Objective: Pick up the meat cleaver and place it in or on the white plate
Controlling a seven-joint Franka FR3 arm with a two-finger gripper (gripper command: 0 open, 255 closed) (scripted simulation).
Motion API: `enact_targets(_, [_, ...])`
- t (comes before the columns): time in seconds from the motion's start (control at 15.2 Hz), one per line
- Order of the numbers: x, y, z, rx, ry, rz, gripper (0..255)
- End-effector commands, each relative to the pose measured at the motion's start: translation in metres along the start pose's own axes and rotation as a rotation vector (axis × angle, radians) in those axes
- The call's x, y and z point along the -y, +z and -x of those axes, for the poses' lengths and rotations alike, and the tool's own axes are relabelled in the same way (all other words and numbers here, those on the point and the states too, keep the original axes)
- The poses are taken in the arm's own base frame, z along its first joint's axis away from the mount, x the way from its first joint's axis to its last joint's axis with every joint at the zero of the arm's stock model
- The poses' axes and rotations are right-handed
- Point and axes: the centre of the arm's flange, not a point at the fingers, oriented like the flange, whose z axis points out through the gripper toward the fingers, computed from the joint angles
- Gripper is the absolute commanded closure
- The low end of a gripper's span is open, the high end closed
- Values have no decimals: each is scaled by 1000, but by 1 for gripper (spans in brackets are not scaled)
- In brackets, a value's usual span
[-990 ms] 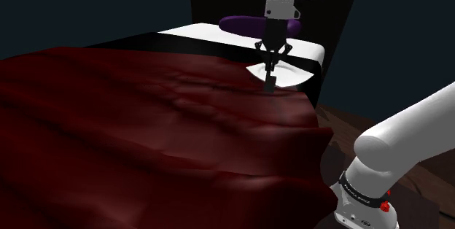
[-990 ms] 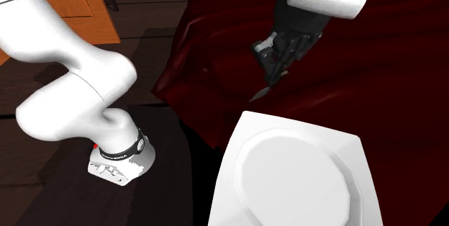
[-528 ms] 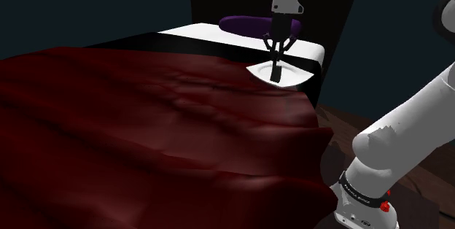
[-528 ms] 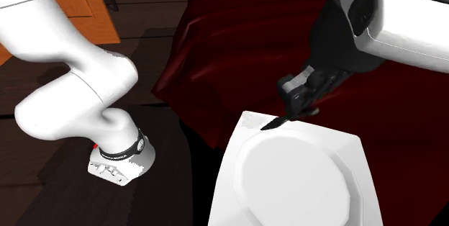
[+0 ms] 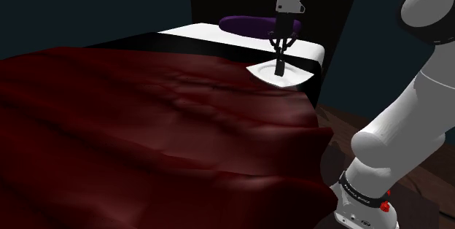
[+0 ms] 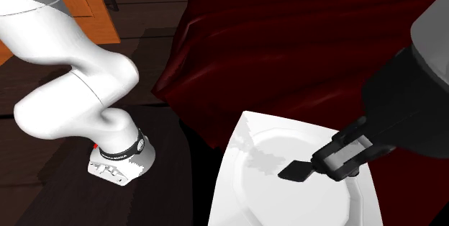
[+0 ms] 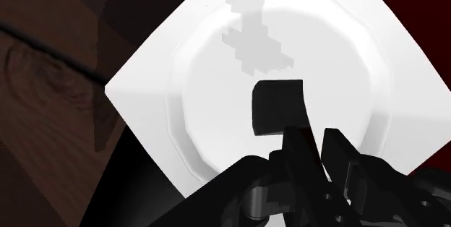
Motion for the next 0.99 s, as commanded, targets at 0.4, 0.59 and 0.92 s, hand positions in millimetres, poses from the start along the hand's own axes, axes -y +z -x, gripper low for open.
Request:
enact_targets(0.4, [-1,40,-11,0,-1,0,255])
enact_targets(0.59, [-1,56,-14,0,-1,0,255])
enact_targets(0.92, [-1,68,-16,0,-1,0,255])
